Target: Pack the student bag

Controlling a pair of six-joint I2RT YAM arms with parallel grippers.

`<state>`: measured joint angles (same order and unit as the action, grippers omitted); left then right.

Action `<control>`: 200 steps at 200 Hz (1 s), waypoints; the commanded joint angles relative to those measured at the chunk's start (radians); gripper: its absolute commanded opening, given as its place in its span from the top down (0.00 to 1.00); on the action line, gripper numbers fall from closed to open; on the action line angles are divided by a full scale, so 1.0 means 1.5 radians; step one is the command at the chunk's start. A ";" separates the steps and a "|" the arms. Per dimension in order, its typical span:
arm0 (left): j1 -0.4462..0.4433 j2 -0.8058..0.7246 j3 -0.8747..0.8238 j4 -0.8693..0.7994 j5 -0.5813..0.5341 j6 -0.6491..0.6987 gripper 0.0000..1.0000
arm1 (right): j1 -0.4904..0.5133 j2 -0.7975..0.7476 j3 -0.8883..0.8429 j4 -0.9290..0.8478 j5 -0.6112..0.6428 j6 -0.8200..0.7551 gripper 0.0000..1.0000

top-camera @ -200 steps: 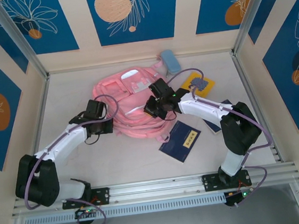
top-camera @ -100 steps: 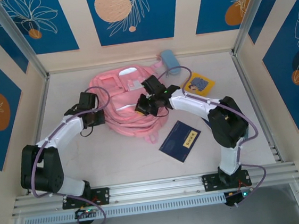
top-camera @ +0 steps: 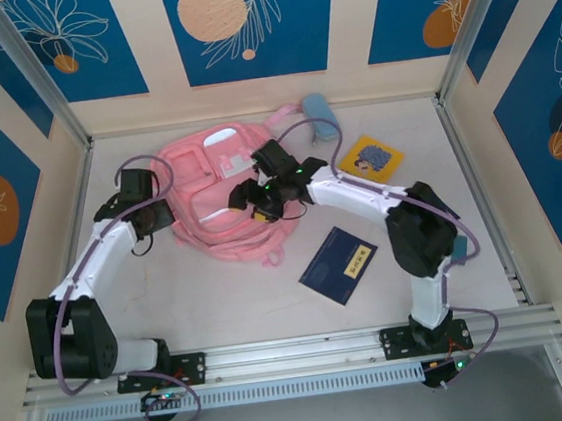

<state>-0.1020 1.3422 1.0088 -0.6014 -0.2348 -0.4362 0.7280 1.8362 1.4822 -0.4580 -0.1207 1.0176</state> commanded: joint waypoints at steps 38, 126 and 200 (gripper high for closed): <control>-0.011 -0.051 0.021 -0.034 0.243 -0.017 0.28 | -0.049 -0.223 -0.188 -0.199 0.275 -0.065 0.34; -0.059 -0.076 -0.012 0.016 0.283 -0.040 0.02 | -0.017 -0.143 -0.289 -0.213 0.321 0.008 0.34; -0.068 -0.072 -0.016 0.003 0.279 -0.039 0.02 | 0.005 -0.002 -0.237 -0.211 0.291 -0.009 0.33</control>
<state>-0.1883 1.2415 0.9951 -0.5911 0.1650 -0.5026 0.7258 1.7756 1.1053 -0.7830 0.3305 1.0100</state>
